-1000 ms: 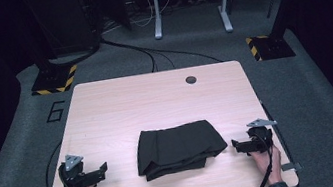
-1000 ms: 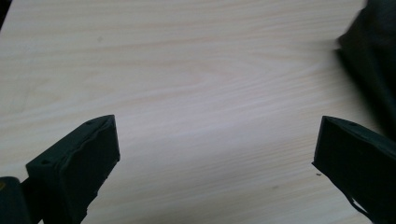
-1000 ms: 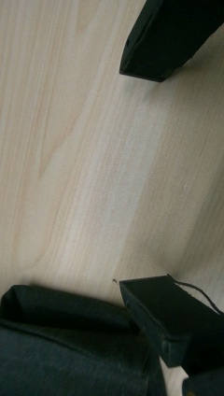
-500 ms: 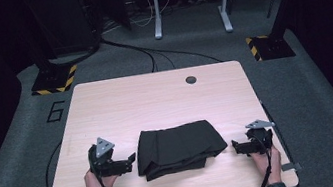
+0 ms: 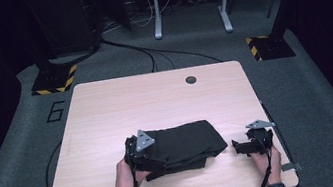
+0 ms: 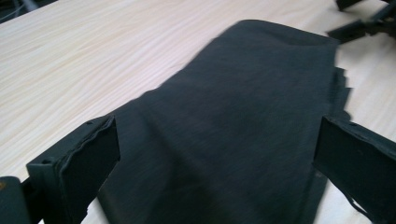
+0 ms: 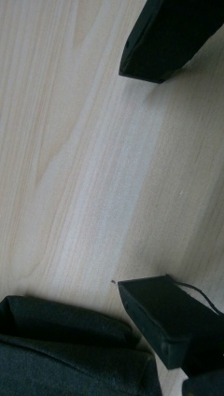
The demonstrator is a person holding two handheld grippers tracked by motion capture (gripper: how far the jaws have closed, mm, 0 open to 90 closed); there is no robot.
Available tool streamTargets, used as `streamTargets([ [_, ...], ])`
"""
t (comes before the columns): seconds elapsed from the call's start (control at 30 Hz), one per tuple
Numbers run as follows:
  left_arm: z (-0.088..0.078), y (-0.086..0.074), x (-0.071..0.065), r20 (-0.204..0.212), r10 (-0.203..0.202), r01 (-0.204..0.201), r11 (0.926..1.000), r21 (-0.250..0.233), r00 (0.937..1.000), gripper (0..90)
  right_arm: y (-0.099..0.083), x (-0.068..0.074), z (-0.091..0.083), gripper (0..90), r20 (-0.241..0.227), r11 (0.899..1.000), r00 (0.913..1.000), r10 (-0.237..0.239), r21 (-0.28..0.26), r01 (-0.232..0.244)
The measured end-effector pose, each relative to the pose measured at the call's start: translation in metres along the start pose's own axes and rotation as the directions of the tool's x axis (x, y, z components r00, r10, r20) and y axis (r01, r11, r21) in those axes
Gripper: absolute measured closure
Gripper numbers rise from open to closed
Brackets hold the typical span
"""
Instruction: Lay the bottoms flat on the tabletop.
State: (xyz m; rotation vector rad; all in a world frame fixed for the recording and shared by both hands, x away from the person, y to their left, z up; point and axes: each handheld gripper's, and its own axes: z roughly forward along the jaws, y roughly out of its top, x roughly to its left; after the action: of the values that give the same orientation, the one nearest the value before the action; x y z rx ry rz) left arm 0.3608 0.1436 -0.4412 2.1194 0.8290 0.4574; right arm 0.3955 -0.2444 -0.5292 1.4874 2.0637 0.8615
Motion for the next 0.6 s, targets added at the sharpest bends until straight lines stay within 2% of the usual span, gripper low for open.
streamTargets([
  [0.17,0.017,0.007,-0.017,0.038,0.061,-0.063,0.9973,0.038,0.9974,1.2,0.0,0.0,0.0,0.0,0.0,1.0,1.0,0.0,0.0,0.0],
  [0.27,0.029,0.01,-0.027,0.065,0.097,-0.101,0.9924,0.07,0.9932,1.6,0.0,0.0,0.0,0.0,0.0,1.0,1.0,0.0,0.0,0.0],
  [0.37,0.04,0.012,-0.036,0.083,0.116,-0.124,0.9871,0.101,0.9898,1.1,0.0,0.0,0.0,0.0,0.0,1.0,1.0,0.0,0.0,0.0],
  [0.5,0.054,0.013,-0.045,0.082,0.138,-0.149,0.9791,0.139,0.987,0.8,0.0,0.0,0.0,0.0,0.0,1.0,1.0,0.0,0.0,0.0],
  [0.6,0.065,0.013,-0.052,0.066,0.17,-0.179,0.9671,0.181,0.9832,2.2,0.0,0.0,0.0,0.0,0.0,1.0,1.0,0.0,-0.001,0.0],
])
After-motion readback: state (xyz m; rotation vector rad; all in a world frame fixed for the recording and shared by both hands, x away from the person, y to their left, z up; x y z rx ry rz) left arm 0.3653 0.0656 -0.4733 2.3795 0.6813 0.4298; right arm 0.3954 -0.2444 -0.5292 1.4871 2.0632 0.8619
